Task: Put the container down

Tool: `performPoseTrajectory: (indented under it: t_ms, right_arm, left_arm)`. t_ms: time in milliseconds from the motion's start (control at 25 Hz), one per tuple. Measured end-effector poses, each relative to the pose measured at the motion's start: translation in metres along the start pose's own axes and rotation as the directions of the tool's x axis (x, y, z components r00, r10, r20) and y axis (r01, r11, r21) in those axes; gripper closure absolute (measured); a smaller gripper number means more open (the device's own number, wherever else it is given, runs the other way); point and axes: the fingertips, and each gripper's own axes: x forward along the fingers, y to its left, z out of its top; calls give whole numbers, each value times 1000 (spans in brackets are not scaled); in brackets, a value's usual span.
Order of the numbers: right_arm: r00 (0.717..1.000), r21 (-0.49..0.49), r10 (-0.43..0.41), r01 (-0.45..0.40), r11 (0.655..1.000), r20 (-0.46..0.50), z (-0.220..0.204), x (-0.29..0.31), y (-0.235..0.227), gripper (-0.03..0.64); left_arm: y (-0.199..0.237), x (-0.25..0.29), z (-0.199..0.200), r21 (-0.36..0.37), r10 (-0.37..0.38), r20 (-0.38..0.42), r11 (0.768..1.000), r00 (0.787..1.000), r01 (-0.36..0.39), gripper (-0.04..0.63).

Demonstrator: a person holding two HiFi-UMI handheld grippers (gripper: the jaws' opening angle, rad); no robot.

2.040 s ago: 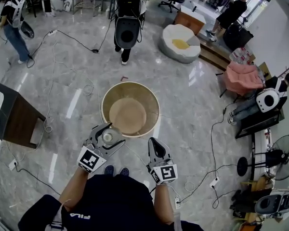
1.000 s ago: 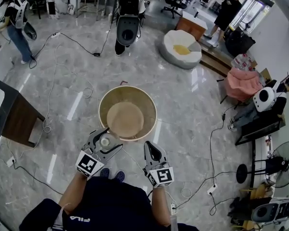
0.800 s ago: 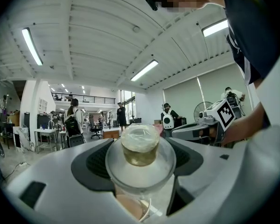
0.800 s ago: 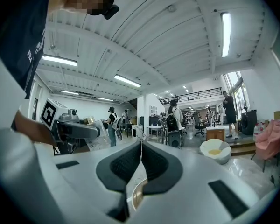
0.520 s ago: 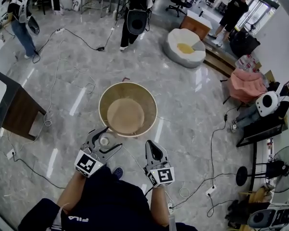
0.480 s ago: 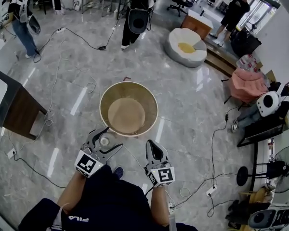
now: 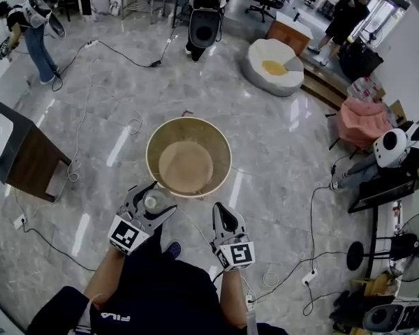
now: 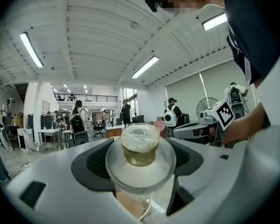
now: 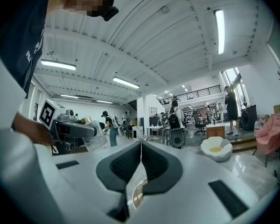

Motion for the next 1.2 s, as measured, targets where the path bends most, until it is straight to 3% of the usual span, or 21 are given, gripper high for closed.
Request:
performPoseTrajectory:
  t_ms: [240,640,1200]
  right_arm:
    - [999,23,-44,44,999,1,-6,8,-20,588]
    - [999,-2,-41,41,999,-29,-7,54,-48,588]
    - [994,-24,-95,94,995,-56,14,206,-104,588]
  left_arm:
    - [8,16,-5,16,-21,-7,1000,1000,21,239]
    - [50,58,-15,-9,-34,6,999,999,34,239]
    - [197,155,-16,-26,-80,27,996,996,81,239]
